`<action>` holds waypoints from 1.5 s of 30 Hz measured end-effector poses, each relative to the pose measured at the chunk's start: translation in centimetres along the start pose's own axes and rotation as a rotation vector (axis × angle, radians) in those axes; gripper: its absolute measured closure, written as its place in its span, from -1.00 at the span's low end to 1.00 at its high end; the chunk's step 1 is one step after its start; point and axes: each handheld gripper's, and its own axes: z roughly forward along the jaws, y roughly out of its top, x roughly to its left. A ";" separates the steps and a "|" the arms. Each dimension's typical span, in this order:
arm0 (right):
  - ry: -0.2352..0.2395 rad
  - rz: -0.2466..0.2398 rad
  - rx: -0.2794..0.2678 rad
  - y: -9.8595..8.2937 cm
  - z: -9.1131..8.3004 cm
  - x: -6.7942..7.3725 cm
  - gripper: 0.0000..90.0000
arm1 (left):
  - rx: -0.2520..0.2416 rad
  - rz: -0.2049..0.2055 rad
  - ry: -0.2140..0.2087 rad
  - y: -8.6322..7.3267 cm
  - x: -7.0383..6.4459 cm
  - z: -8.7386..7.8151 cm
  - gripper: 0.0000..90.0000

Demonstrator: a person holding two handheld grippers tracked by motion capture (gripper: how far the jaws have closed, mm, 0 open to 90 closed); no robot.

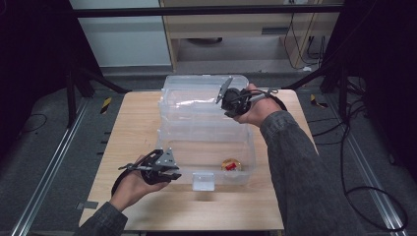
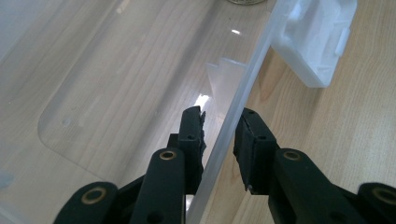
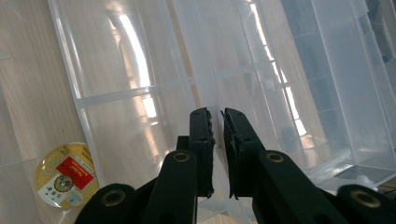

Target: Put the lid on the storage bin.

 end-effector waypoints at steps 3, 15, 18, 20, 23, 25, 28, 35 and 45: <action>0.000 0.008 -0.004 -0.1 0.2 -0.4 0.82 | 0.000 -0.005 0.004 0.1 0.1 0.1 0.59; -0.008 0.012 -0.010 0.0 0.4 -0.8 0.83 | -0.011 -0.012 0.010 0.5 0.4 0.4 0.59; -0.010 0.002 -0.016 0.1 0.2 -0.5 0.84 | -0.014 -0.012 0.008 0.5 0.4 0.5 0.59; -0.013 0.005 -0.023 0.0 0.1 -0.2 0.84 | -0.015 -0.012 0.009 0.5 0.4 0.5 0.59; -0.014 0.001 -0.027 -0.1 -0.2 0.1 0.84 | -0.014 -0.015 0.009 0.5 0.4 0.5 0.59; -0.013 -0.001 -0.030 -0.1 -0.4 0.4 0.84 | -0.013 -0.015 0.009 0.5 0.4 0.5 0.59; -0.016 -0.010 -0.030 -0.2 -0.7 0.8 0.84 | -0.016 -0.014 0.012 0.5 0.3 0.5 0.59; -0.026 -0.016 -0.046 -0.5 -1.2 1.7 0.84 | -0.016 -0.016 0.017 0.5 0.3 0.5 0.58; -0.038 -0.026 -0.060 -0.9 -1.8 2.9 0.84 | -0.018 -0.021 0.020 0.5 0.2 0.4 0.57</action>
